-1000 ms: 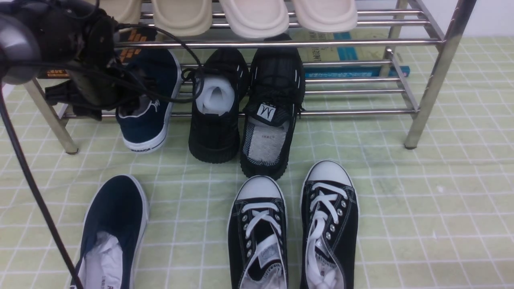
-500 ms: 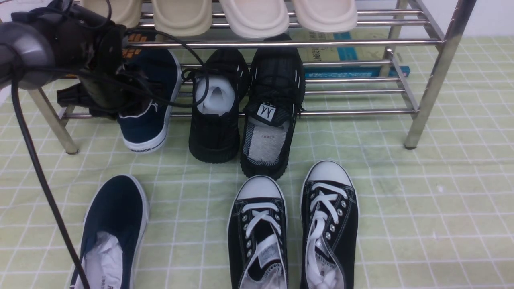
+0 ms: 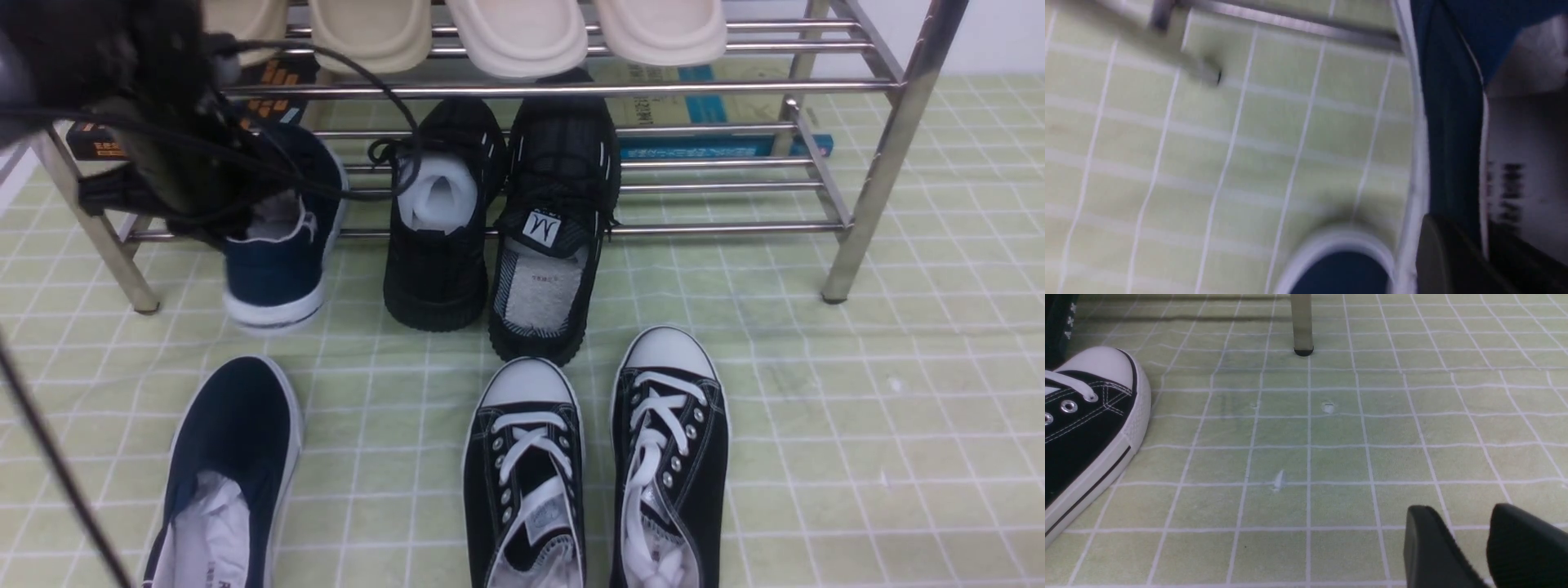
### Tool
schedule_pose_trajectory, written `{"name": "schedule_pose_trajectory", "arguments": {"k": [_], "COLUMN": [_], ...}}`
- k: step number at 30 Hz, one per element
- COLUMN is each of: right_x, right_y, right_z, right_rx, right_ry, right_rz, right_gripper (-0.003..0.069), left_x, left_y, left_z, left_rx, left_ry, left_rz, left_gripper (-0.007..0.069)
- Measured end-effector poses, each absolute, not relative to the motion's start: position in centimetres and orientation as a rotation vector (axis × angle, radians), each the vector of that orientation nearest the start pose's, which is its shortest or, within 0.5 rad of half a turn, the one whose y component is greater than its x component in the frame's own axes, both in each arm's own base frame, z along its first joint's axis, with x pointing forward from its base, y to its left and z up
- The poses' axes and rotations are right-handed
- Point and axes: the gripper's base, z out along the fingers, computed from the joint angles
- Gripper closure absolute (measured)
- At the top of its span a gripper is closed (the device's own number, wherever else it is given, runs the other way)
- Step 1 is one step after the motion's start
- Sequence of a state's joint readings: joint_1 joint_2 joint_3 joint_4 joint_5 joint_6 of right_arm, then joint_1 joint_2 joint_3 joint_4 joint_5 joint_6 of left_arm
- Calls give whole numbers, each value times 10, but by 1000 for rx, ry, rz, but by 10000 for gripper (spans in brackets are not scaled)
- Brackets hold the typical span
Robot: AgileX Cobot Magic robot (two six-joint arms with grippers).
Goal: Take the shoes off the shelf with your hand from the green coffee tablecloth.
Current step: 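Set the held shoe down on the floor in front of the rack with the left gripper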
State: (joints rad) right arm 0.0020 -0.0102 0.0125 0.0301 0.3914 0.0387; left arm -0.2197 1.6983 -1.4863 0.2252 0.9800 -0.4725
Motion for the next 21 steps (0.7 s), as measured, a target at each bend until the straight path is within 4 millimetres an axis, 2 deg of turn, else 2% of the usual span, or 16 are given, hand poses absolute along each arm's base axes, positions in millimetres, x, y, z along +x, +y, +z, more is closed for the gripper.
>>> {"name": "schedule_pose_trajectory", "arguments": {"k": [2, 3, 4, 6, 9, 15, 21], "right_x": [52, 52, 52, 52, 52, 52, 52], "right_y": [1, 1, 1, 1, 1, 1, 1], "right_z": [174, 174, 174, 174, 174, 174, 174], "right_rx": [53, 53, 53, 53, 53, 53, 53], "right_ry": [1877, 1877, 1877, 1877, 1877, 1877, 1877], "right_rz": [58, 58, 58, 58, 58, 58, 58], "right_gripper": [421, 421, 421, 421, 421, 421, 420], "left_x": [351, 337, 336, 319, 310, 296, 258], "left_y": [-61, -59, -58, -56, -56, -56, -58], "left_z": [320, 332, 333, 342, 349, 347, 326], "left_rx": [-224, -225, -224, -208, -180, -170, -205], "left_ry": [2637, 2666, 2670, 2735, 2748, 2771, 2872], "left_rz": [61, 65, 65, 76, 67, 20, -106], "left_gripper": [596, 596, 596, 596, 595, 595, 595]}}
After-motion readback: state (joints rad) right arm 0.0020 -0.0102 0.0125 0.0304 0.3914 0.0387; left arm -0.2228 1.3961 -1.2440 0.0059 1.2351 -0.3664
